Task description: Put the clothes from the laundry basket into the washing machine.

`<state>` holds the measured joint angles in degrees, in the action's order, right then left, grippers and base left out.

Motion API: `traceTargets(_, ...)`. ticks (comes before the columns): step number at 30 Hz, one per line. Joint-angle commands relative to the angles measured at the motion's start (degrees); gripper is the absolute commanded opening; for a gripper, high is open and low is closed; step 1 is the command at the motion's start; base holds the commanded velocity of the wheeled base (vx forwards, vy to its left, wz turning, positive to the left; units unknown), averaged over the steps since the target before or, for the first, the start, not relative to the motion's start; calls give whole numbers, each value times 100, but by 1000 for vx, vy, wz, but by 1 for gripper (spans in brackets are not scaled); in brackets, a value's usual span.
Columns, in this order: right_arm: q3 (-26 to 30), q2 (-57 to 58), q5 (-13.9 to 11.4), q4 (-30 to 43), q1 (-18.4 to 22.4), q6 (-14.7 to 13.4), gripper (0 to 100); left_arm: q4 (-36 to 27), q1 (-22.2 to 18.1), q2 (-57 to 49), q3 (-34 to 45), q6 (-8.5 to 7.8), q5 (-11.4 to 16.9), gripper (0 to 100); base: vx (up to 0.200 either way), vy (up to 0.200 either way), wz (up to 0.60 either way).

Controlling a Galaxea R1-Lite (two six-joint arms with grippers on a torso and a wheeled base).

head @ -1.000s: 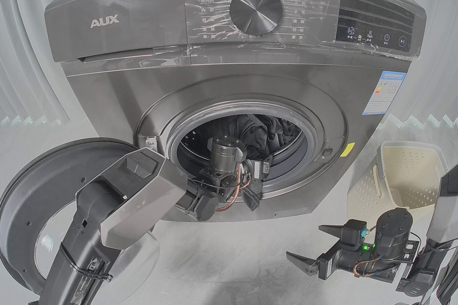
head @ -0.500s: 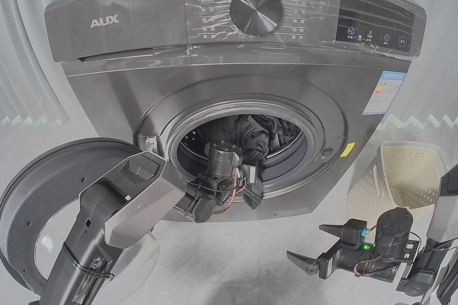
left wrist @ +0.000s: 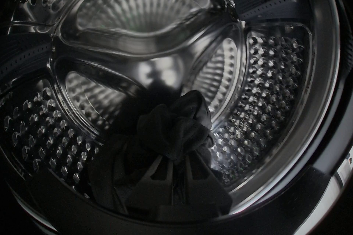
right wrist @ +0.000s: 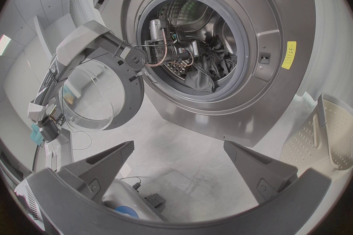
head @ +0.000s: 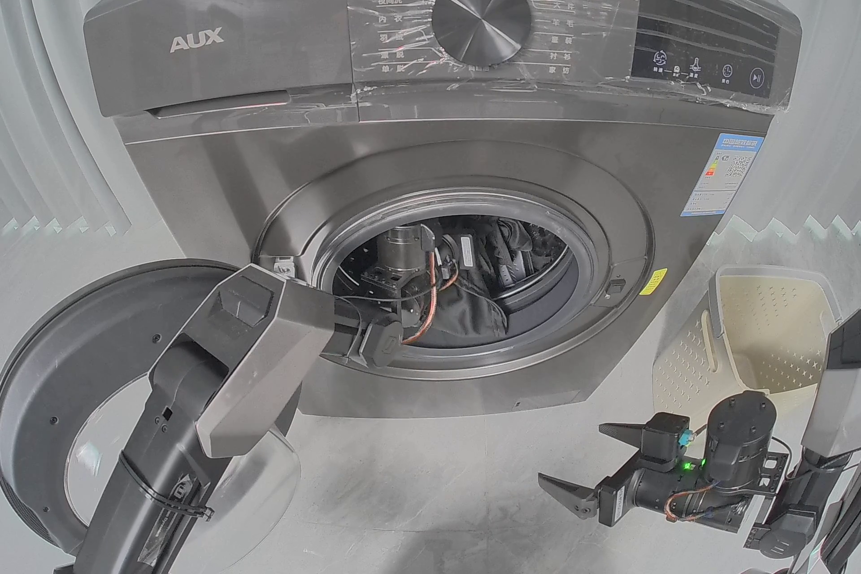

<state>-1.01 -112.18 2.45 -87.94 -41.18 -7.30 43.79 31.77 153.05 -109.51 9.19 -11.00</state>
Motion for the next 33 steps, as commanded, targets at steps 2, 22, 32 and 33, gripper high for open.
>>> traceTargets(2,57,3,1,-4,-13,1,100,33,-250,348,-508,-5,-148,0,0,0,0)
traceTargets(22,84,3,1,5,-4,1,100,-327,216,-751,1555,100,361,100,0,0,0)
traceTargets(32,84,-6,1,5,-22,-8,100,-380,189,-838,2469,-102,730,100,0,0,0)
traceTargets(33,84,-6,1,5,-22,1,100,-371,172,-751,2417,-102,730,100,0,0,0)
